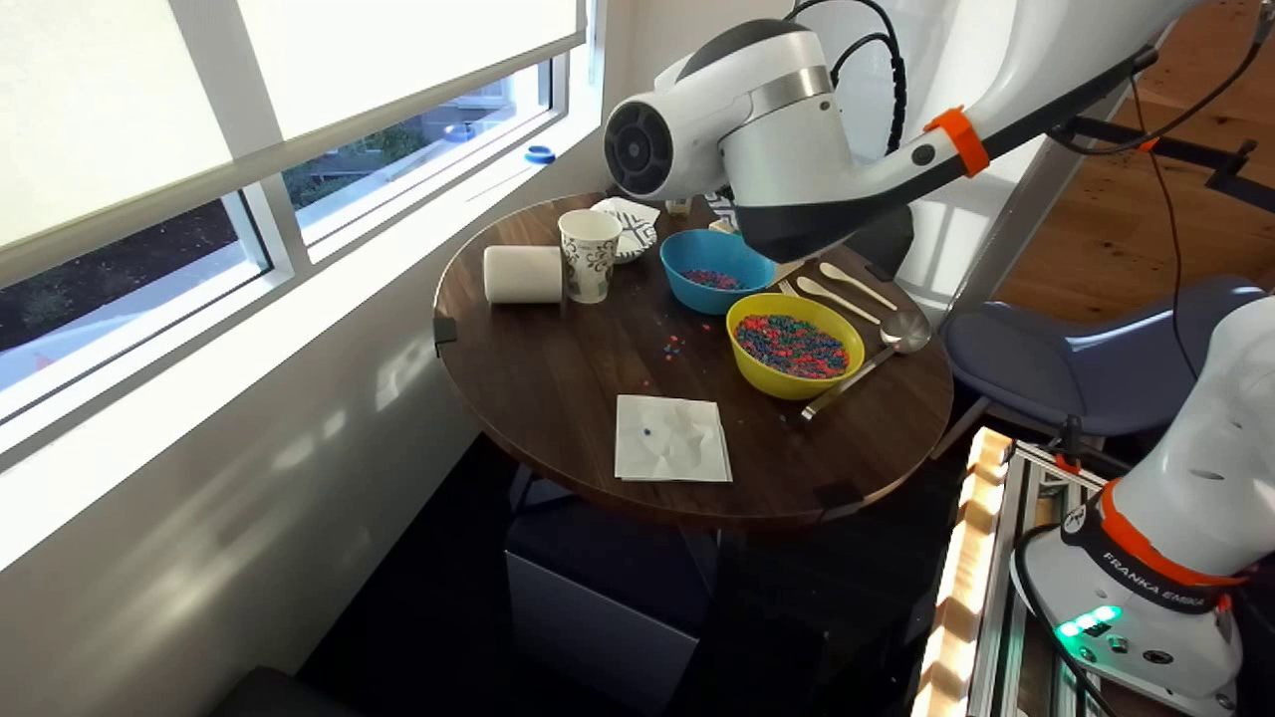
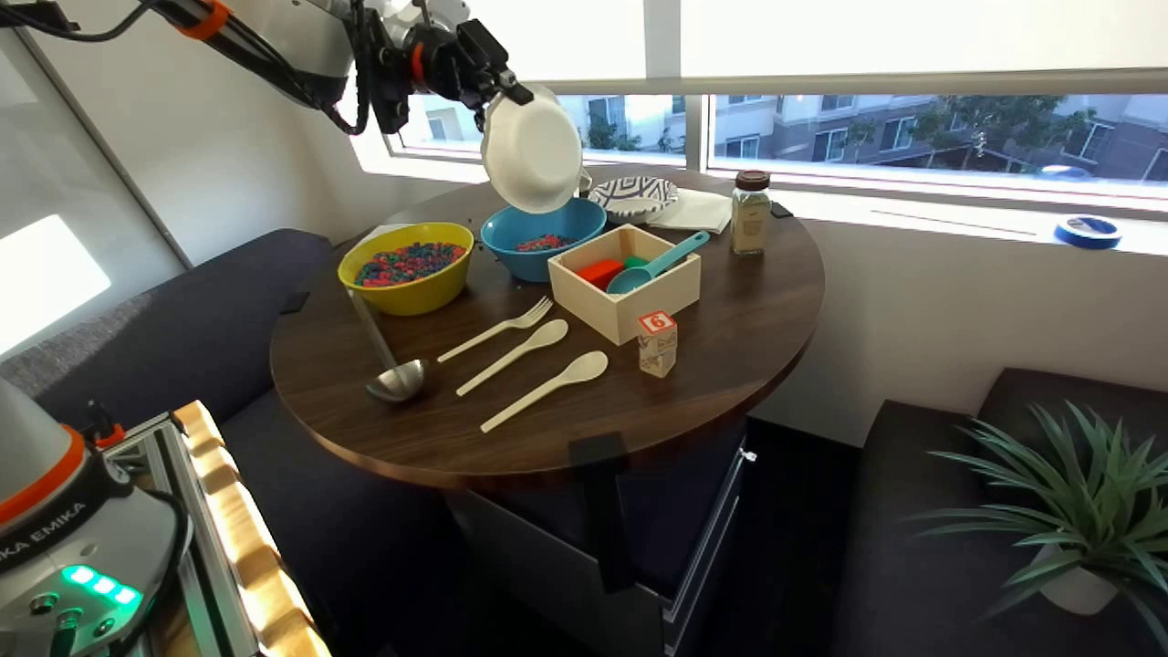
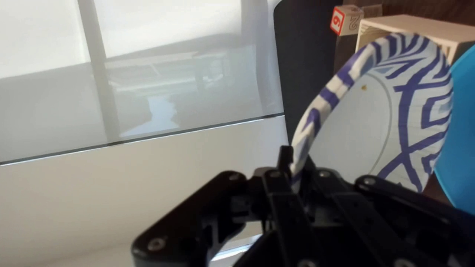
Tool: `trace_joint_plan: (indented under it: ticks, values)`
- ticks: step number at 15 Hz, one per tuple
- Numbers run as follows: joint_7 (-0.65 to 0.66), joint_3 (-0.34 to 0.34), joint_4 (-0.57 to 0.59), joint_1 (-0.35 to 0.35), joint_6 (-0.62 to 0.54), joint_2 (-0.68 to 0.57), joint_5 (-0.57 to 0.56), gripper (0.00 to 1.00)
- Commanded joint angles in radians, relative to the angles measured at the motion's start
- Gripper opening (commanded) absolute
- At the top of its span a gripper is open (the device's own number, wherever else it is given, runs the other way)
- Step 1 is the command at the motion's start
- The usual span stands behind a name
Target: Pour the content of the black and white bowl into the blue bowl
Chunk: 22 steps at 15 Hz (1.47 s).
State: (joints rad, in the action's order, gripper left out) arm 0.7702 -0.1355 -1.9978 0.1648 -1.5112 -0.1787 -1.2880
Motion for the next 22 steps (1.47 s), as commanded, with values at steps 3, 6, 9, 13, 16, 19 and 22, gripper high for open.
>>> trace_joint_plan:
  ticks: [3, 6, 9, 13, 16, 19, 22]
  values:
    - [-0.258, 0.030, 0.023, -0.070, -0.102, 0.151, 0.234, 0.01]
    - [-0.426, 0.092, 0.094, -0.129, -0.183, 0.176, 0.341, 0.01]
    - [-0.609, 0.162, 0.175, -0.192, -0.290, 0.168, 0.466, 0.01]
    - [-0.781, 0.222, 0.266, -0.252, -0.384, 0.110, 0.699, 0.01]
    - [-0.861, 0.231, 0.305, -0.269, -0.395, 0.070, 0.889, 0.01]
    - [-0.918, 0.228, 0.353, -0.282, -0.384, 0.020, 1.080, 0.01]
    - [-0.991, 0.229, 0.404, -0.310, -0.374, -0.022, 1.270, 0.01]
